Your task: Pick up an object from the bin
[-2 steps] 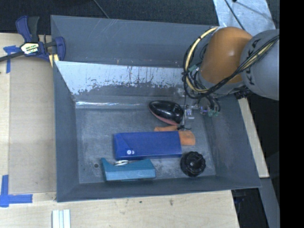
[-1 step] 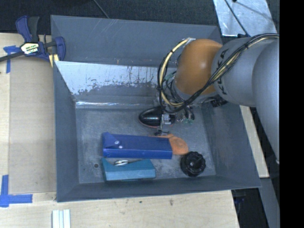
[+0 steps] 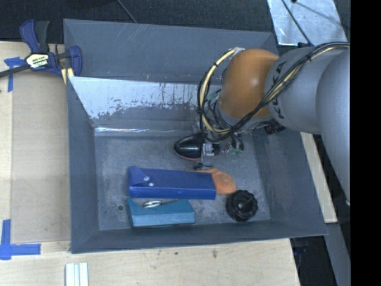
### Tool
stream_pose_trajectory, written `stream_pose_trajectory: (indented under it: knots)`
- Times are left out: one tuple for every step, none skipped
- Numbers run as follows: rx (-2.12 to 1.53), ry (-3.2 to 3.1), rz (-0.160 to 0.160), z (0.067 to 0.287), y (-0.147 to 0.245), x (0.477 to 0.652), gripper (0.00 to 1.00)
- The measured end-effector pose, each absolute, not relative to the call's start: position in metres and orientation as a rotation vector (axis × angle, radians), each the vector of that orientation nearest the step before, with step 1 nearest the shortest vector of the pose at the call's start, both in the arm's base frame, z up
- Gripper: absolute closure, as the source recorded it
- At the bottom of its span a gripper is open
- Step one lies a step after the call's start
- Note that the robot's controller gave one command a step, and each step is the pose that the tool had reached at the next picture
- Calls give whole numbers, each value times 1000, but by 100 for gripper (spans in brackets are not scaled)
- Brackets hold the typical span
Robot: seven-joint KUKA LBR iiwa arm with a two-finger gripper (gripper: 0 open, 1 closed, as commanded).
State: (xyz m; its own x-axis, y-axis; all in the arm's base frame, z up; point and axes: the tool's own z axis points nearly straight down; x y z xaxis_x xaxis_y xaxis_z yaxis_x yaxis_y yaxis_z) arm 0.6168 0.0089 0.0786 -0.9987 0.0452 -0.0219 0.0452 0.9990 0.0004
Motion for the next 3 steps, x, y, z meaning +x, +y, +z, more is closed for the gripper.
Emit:
stream_pose_trajectory:
  knots:
    - [98, 3139, -1, 124, 20, 612, 100]
    - [139, 3123, 2, 137, 37, 619, 100]
    - [137, 3134, 1, 263, 48, 597, 100]
